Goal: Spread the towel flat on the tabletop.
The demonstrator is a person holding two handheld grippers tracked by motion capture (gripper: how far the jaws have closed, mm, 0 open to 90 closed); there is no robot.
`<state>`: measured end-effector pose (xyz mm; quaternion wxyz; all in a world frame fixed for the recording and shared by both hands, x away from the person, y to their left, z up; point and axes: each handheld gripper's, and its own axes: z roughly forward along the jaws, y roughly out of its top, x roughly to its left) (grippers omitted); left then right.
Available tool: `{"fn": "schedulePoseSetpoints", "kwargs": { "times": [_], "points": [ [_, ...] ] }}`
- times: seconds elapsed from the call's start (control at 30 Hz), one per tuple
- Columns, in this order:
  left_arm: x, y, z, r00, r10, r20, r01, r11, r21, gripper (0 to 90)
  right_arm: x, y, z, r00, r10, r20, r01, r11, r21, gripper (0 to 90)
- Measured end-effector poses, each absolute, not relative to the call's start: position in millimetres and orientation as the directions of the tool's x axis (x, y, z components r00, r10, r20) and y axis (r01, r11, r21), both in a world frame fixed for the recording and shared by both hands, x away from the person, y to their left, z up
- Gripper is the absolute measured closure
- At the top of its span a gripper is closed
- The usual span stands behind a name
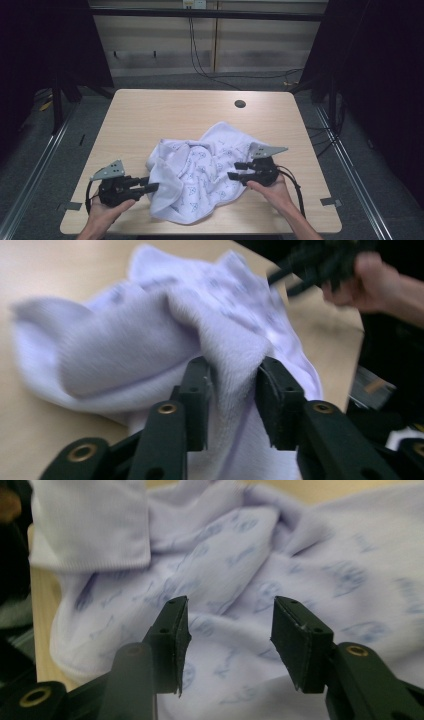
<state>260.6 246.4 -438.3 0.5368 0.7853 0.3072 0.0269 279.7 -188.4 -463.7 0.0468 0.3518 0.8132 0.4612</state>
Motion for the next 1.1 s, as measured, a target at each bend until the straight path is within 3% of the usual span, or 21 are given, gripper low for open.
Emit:
{"fn": "schedulePoseSetpoints", "kwargs": {
  "times": [0.17, 0.3, 0.43, 0.47, 0.53, 0.63, 0.73, 0.8, 0.87, 0.93, 1.1],
  "points": [
    [278.7, 271.4, -420.7, 0.783, 0.532, -0.324, 0.449, -0.122, 0.885, 55.9, 273.0, -165.0, -482.0, -0.786, 0.561, 0.26, 0.535, 0.407, 0.74, 48.5],
    [293.2, 272.4, -422.7, 0.74, 0.59, -0.322, 0.46, -0.096, 0.883, 55.4, 270.6, -156.9, -488.4, -0.791, 0.546, 0.275, 0.543, 0.42, 0.728, 47.1],
    [323.1, 245.3, -460.6, 0.719, 0.645, -0.259, 0.537, -0.279, 0.796, 56.3, 270.0, -141.2, -495.1, -0.807, 0.513, 0.293, 0.54, 0.439, 0.718, 43.9],
    [323.1, 245.3, -460.6, 0.719, 0.645, -0.259, 0.537, -0.279, 0.796, 60.9, 269.5, -138.5, -494.6, -0.81, 0.511, 0.288, 0.536, 0.443, 0.719, 43.6],
    [320.3, 230.9, -484.1, 0.772, 0.606, -0.195, 0.532, -0.446, 0.72, 72.6, 269.6, -134.1, -494.2, -0.811, 0.506, 0.295, 0.535, 0.435, 0.724, 42.3],
    [310.8, 229.5, -490.7, 0.797, 0.563, -0.218, 0.53, -0.48, 0.699, 82.7, 269.5, -129.4, -497.6, -0.809, 0.515, 0.283, 0.535, 0.446, 0.718, 41.9],
    [302.4, 228.5, -490.0, 0.805, 0.56, -0.194, 0.514, -0.495, 0.701, 84.2, 266.0, -124.0, -502.1, -0.816, 0.528, 0.234, 0.515, 0.482, 0.709, 49.4],
    [298.0, 228.1, -490.1, 0.809, 0.555, -0.196, 0.51, -0.496, 0.703, 84.2, 266.8, -124.3, -501.0, -0.803, 0.568, 0.18, 0.507, 0.494, 0.706, 72.6],
    [293.8, 227.3, -489.6, 0.804, 0.561, -0.195, 0.514, -0.494, 0.701, 83.5, 271.9, -130.7, -502.1, -0.784, 0.588, 0.199, 0.534, 0.475, 0.7, 86.1],
    [290.1, 227.0, -490.8, 0.797, 0.566, -0.211, 0.525, -0.476, 0.706, 80.8, 279.5, -141.0, -501.2, -0.755, 0.628, 0.186, 0.557, 0.467, 0.687, 90.0],
    [281.1, 223.4, -493.3, 0.787, 0.559, -0.261, 0.55, -0.444, 0.707, 68.2, 310.4, -186.5, -502.1, -0.662, 0.724, 0.194, 0.623, 0.387, 0.679, 90.0]
  ]
}}
